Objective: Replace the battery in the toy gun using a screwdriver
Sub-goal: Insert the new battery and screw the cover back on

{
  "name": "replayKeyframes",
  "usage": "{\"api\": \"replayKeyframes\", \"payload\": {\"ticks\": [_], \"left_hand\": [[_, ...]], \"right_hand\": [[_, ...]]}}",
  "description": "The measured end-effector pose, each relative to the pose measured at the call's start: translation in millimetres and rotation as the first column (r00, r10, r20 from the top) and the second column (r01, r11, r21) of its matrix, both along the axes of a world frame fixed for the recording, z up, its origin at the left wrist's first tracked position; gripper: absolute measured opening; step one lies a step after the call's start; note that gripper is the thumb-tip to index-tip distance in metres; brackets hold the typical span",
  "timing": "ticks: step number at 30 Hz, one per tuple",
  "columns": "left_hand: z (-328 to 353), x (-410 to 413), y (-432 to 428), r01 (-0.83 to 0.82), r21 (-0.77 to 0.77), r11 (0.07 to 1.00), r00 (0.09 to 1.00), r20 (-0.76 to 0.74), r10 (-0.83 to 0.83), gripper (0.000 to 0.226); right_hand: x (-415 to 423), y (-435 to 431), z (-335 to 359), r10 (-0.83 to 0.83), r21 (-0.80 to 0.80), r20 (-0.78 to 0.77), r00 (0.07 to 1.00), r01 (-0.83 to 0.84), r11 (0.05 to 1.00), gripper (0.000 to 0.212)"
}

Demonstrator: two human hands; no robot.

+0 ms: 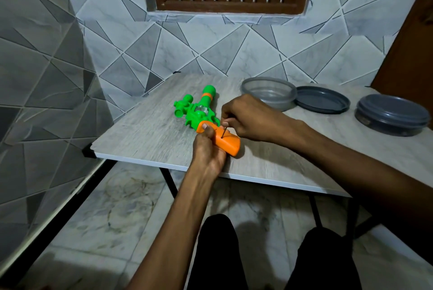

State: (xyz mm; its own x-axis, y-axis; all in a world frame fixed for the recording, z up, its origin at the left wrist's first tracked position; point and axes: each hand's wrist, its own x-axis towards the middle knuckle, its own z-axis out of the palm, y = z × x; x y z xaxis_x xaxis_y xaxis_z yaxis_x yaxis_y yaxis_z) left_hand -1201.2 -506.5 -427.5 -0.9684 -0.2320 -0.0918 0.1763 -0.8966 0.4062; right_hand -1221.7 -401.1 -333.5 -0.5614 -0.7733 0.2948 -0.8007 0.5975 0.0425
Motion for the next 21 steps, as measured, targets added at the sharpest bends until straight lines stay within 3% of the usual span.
{"api": "replayKeyframes", "payload": {"ticks": [4, 8, 12, 14, 17, 19, 21], "left_hand": [[-4, -4, -2, 0.017, 0.055, 0.998, 1.0, -0.011, -0.016, 0.021], [-2, -5, 0, -0.006, 0.112, 0.994, 1.0, 0.008, 0.005, 0.023], [-3, -5, 0, -0.025, 0.052, 0.998, 0.998, 0.065, 0.022, 0.033], [-1, -2, 0, -0.014, 0.036, 0.999, 1.0, 0.026, 0.013, 0.027], [3, 4, 1, 0.022, 0.015, 1.0, 1.0, -0.008, -0.022, 0.025], [3, 5, 1, 0.036, -0.013, 0.999, 0.999, -0.002, -0.036, 0.025], [4, 5, 1, 0.039, -0.006, 0.999, 0.999, -0.01, -0.04, 0.024]], "right_hand": [[3, -1, -6, 0.003, -0.014, -0.137, 0.991, -0.005, 1.0, 0.022], [5, -3, -7, -0.096, -0.005, -0.172, 0.98, 0.096, 0.995, 0.036], [6, -2, -7, -0.165, 0.086, -0.228, 0.96, 0.189, 0.978, 0.047], [6, 1, -6, -0.122, 0.118, -0.201, 0.972, 0.148, 0.982, 0.04], [8, 2, -1, 0.021, 0.102, 0.025, 0.999, -0.023, 0.995, 0.006], [11, 1, 1, 0.056, 0.089, 0.067, 0.996, -0.062, 0.994, 0.017], [10, -1, -2, 0.02, 0.097, -0.002, 1.0, -0.02, 0.995, 0.015]]}}
